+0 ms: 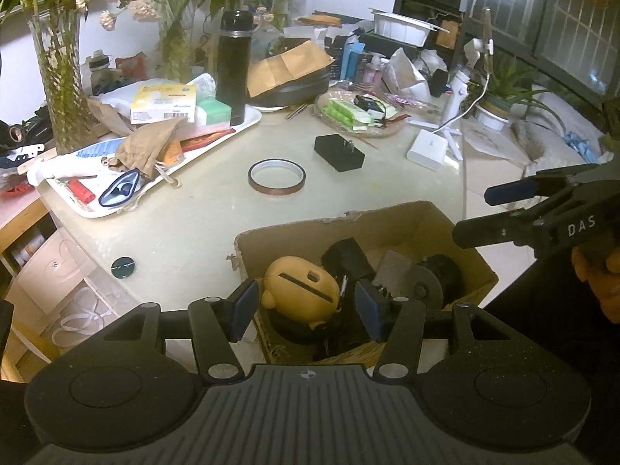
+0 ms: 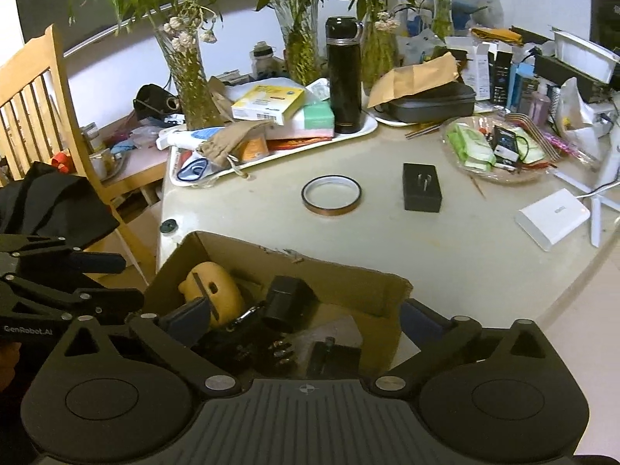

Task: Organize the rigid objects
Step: 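Release the small black box into the cardboard box with the left gripper while the right drops the plug in, then withdraw both tools from the cardboard box back over the desk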

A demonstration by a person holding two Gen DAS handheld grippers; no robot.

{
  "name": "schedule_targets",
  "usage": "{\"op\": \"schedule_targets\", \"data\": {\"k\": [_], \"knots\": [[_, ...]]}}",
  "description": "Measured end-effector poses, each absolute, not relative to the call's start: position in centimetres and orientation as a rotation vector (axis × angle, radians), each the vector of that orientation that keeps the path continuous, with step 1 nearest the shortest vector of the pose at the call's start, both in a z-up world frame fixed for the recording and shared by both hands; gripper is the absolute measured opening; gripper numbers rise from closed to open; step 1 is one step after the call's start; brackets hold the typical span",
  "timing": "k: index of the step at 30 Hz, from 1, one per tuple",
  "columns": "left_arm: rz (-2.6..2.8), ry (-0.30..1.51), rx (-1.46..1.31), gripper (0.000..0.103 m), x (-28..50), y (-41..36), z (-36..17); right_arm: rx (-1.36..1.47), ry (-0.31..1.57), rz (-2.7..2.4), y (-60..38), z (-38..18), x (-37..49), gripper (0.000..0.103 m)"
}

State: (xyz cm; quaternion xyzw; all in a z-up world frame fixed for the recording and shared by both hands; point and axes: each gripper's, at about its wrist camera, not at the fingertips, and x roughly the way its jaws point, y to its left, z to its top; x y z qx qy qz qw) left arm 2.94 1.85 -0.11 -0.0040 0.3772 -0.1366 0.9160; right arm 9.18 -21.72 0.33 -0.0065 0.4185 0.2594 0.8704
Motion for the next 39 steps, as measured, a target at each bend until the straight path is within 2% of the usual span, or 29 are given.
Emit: {"op": "schedule_targets", "data": {"k": [27, 30, 32, 33, 39], "knots": [[-0.248, 0.745, -0.016, 0.055, 3.5, 2.0, 0.3, -0.021, 0.852, 0.490, -22.8, 0.2, 9.5, 0.103], [-0.234, 0.745, -0.021, 0.058, 3.7, 2.2, 0.3, -0.016, 0.849, 0.482, -23.0, 0.1, 9.9, 0.103], [-0.226, 0.737, -0.025, 0.071, 3.8, 2.4, 0.4, -0.012, 0.849, 0.475, -23.2, 0.0, 10.2, 0.103], [-0.223, 0.727, -0.026, 0.073, 3.9, 2.4, 0.5, -0.012, 0.851, 0.469, -23.2, -0.1, 10.4, 0.103], [-0.224, 0.717, -0.016, 0.073, 5.2, 1.9, 0.7, 0.008, 0.867, 0.449, -24.0, -1.1, 11.6, 0.103]]}}
